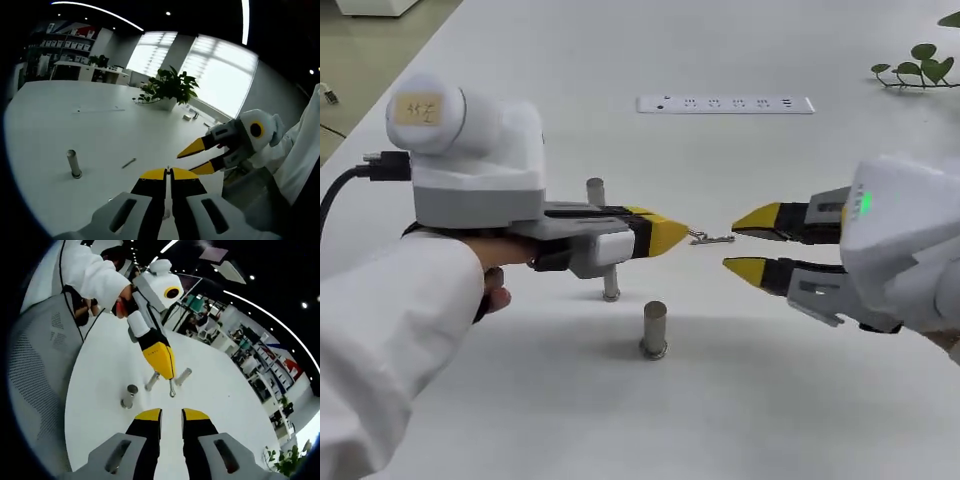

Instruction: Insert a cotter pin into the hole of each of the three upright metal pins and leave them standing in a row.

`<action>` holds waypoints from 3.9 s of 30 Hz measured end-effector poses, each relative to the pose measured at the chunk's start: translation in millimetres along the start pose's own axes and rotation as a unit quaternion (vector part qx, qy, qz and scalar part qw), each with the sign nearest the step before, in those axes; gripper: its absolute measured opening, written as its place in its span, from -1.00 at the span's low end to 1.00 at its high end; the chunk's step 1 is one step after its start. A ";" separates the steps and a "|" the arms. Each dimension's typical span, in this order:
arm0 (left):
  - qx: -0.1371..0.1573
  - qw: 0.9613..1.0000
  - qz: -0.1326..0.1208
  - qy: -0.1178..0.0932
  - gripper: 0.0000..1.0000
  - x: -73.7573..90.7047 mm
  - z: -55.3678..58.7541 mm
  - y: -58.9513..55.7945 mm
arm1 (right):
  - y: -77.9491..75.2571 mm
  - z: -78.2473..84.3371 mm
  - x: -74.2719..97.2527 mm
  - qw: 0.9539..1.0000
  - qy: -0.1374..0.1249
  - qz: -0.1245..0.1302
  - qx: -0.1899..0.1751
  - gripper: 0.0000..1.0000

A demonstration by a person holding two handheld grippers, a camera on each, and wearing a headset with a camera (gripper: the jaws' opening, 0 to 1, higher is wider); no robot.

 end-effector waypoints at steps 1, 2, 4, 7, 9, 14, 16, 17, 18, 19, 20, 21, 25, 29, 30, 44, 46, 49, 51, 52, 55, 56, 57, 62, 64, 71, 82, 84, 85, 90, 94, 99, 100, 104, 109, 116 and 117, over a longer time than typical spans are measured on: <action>-0.004 1.000 0.002 0.000 -1.00 1.2 -0.1 -0.5 | 0.6 1.6 0.8 1.000 -0.002 -0.006 -0.014 -0.77; -0.005 1.000 0.003 0.000 -1.00 1.9 -0.1 -0.9 | 0.8 2.6 1.7 0.999 -0.007 -0.013 -0.031 -0.76; -0.004 1.000 0.008 -0.001 -1.00 3.4 0.0 -1.7 | 0.4 3.9 4.7 0.996 -0.028 -0.028 -0.084 -0.69; -0.008 1.000 0.019 -0.005 -1.00 6.5 -1.0 -5.6 | -3.7 4.9 9.2 0.982 -0.073 -0.055 -0.166 -0.55; -0.012 1.000 0.025 -0.006 -1.00 9.2 -2.4 -5.1 | -5.6 2.3 12.7 0.964 -0.101 -0.075 -0.234 -0.45; -0.019 0.999 0.038 -0.008 -1.00 10.7 -2.8 -8.5 | -8.2 8.0 14.9 0.940 -0.121 -0.105 -0.301 -0.27; -0.025 0.999 0.046 -0.012 -1.00 11.5 -3.5 -10.5 | -4.2 6.6 15.4 0.933 -0.128 -0.124 -0.314 -0.28; -0.029 0.998 0.048 -0.013 -1.00 11.8 -3.8 -11.1 | -1.7 4.5 15.2 0.927 -0.134 -0.137 -0.323 -0.28; -0.040 0.998 0.051 -0.014 -1.00 12.2 -4.2 -12.2 | 0.8 4.0 15.3 0.920 -0.137 -0.148 -0.335 -0.29; -0.045 0.998 0.052 -0.014 -1.00 12.4 -4.2 -12.7 | 0.9 3.5 14.4 0.920 -0.140 -0.150 -0.334 -0.30; -0.054 0.997 0.048 -0.014 -1.00 12.7 -4.1 -12.4 | 4.8 1.3 14.8 0.913 -0.146 -0.166 -0.342 -0.30; -0.058 0.997 0.048 -0.014 -1.00 12.9 -3.6 -12.1 | 6.7 -0.5 14.2 0.908 -0.148 -0.175 -0.351 -0.31; -0.068 0.996 0.055 -0.018 -1.00 14.5 -0.5 -12.2 | 10.9 -6.6 12.9 0.894 -0.164 -0.191 -0.370 -0.28; -0.137 0.988 0.058 -0.032 -1.00 17.2 -0.4 -13.8 | 13.1 -10.7 12.0 0.885 -0.172 -0.203 -0.383 -0.30; -0.141 0.988 0.059 -0.032 -1.00 17.6 0.0 -14.4 | 13.5 -11.2 12.0 0.883 -0.173 -0.204 -0.385 -0.31; -0.171 0.976 0.123 -0.058 -1.00 23.2 -0.6 -36.7 | 11.4 -15.2 14.2 0.868 -0.206 -0.245 -0.379 -0.61; -0.170 0.975 0.129 -0.057 -1.00 24.0 0.2 -38.3 | 13.9 -16.1 14.5 0.868 -0.205 -0.252 -0.375 -0.62; -0.163 0.976 0.133 -0.051 -1.00 24.6 2.5 -38.4 | 17.0 -16.2 14.0 0.871 -0.203 -0.258 -0.366 -0.69; -0.157 0.976 0.140 -0.050 -1.00 24.9 3.7 -39.6 | 17.5 -15.8 13.5 0.871 -0.203 -0.260 -0.364 -0.74; -0.158 0.976 0.141 -0.050 -1.00 24.9 4.0 -39.8 | 17.8 -15.9 13.6 0.870 -0.204 -0.261 -0.364 -0.75; -0.152 0.977 0.145 -0.045 -1.00 24.6 5.3 -40.5 | 18.0 -16.9 13.6 0.869 -0.207 -0.265 -0.362 -0.79; -0.141 0.978 0.149 -0.043 -1.00 24.4 5.9 -41.1 | 18.5 -17.1 14.0 0.870 -0.208 -0.267 -0.357 -0.81; -0.137 0.978 0.150 -0.043 -1.00 24.2 5.9 -41.5 | 19.1 -17.6 13.9 0.872 -0.209 -0.270 -0.352 -0.82; -0.121 0.978 0.163 -0.050 -1.00 24.6 4.5 -44.8 | 21.7 -18.3 14.5 0.872 -0.208 -0.279 -0.345 -0.90; -0.126 0.977 0.162 -0.052 -1.00 24.7 4.3 -45.2 | 21.6 -18.1 14.7 0.870 -0.209 -0.281 -0.348 -0.92; -0.119 0.978 0.165 -0.049 -1.00 26.0 6.0 -45.6 | 24.9 -18.0 17.2 0.863 -0.211 -0.295 -0.350 -1.00; -0.127 0.976 0.175 -0.012 -1.00 26.4 17.7 -50.7 | 29.5 -17.7 22.3 0.857 -0.200 -0.321 -0.350 -1.00; -0.125 0.976 0.176 -0.012 -1.00 26.5 18.2 -51.5 | 29.7 -17.3 22.8 0.856 -0.199 -0.324 -0.351 -1.00; -0.123 0.976 0.177 -0.011 -1.00 26.4 18.5 -52.2 | 30.1 -17.2 23.2 0.855 -0.197 -0.326 -0.352 -1.00; -0.085 0.982 0.169 -0.004 -1.00 24.9 20.7 -52.3 | 29.2 -15.5 24.4 0.857 -0.195 -0.319 -0.353 -1.00; -0.066 0.985 0.161 -0.010 -0.98 23.8 19.8 -48.5 | 27.3 -15.6 24.2 0.856 -0.198 -0.311 -0.363 -1.00; -0.051 0.986 0.156 -0.011 -0.95 24.2 22.2 -46.4 | 28.6 -16.7 24.1 0.859 -0.197 -0.305 -0.361 -1.00; -0.045 0.987 0.153 -0.007 -0.95 24.1 23.9 -44.9 | 28.7 -16.4 24.1 0.859 -0.197 -0.303 -0.362 -1.00; -0.035 0.988 0.153 -0.003 -0.97 26.8 31.5 -43.0 | 29.2 -15.6 23.9 0.858 -0.198 -0.299 -0.368 -1.00; -0.016 0.990 0.140 -0.010 -0.98 30.6 35.4 -39.5 | 29.5 -14.8 23.2 0.859 -0.197 -0.293 -0.371 -1.00; 0.001 0.992 0.124 -0.017 -1.00 37.0 36.8 -32.8 | 27.4 -13.3 22.4 0.861 -0.200 -0.278 -0.376 -1.00; 0.003 0.992 0.123 -0.019 -1.00 38.3 36.6 -31.9 | 26.3 -12.4 21.7 0.864 -0.198 -0.272 -0.375 -1.00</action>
Point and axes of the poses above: the centre of the closed fingertips' face, and the gripper's own axes: x roughly backward along the fingers, y roughly to its left, z roughly out of its underside, the point moved 6 cm from there along x, roughly backward along the fingers, and after that the axes turned 1 degree about -x, right-handed, at the moved point
